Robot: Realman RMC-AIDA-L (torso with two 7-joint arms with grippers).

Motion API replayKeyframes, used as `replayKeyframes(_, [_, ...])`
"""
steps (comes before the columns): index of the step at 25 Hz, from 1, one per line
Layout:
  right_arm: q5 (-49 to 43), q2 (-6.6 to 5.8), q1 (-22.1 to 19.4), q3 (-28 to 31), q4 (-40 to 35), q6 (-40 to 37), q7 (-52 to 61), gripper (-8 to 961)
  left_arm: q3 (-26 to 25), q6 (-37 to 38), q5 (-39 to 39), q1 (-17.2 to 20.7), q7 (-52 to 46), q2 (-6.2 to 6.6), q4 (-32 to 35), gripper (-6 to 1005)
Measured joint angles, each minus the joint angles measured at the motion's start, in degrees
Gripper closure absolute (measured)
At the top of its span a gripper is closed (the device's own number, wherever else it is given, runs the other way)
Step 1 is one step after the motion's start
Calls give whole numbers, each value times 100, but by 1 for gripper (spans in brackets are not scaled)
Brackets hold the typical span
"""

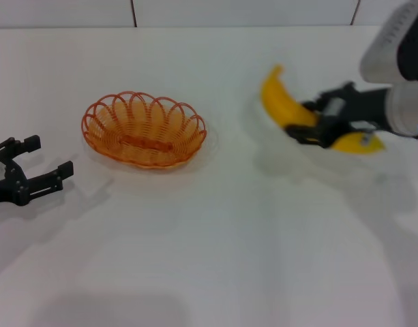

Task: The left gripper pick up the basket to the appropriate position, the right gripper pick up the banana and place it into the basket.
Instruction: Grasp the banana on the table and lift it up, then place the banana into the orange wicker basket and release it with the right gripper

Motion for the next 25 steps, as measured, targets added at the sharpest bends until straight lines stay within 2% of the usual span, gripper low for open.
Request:
replayKeyframes(6, [622,-6,744,-398,241,121,-575,459,-7,1,0,15,-19,-1,0,103])
replayKeyframes(15, [884,5,2052,-767,1566,575,-771,455,42,0,10,-39,2,-19,0,103])
replayKeyframes(19, [889,16,2321,-916,1887,674,-774,453,44,0,10,-70,2,-22,-2,103])
replayKeyframes(25, [974,29,2551,-1468,2238,1130,-734,451,46,0,16,-109,1,-28,-10,103])
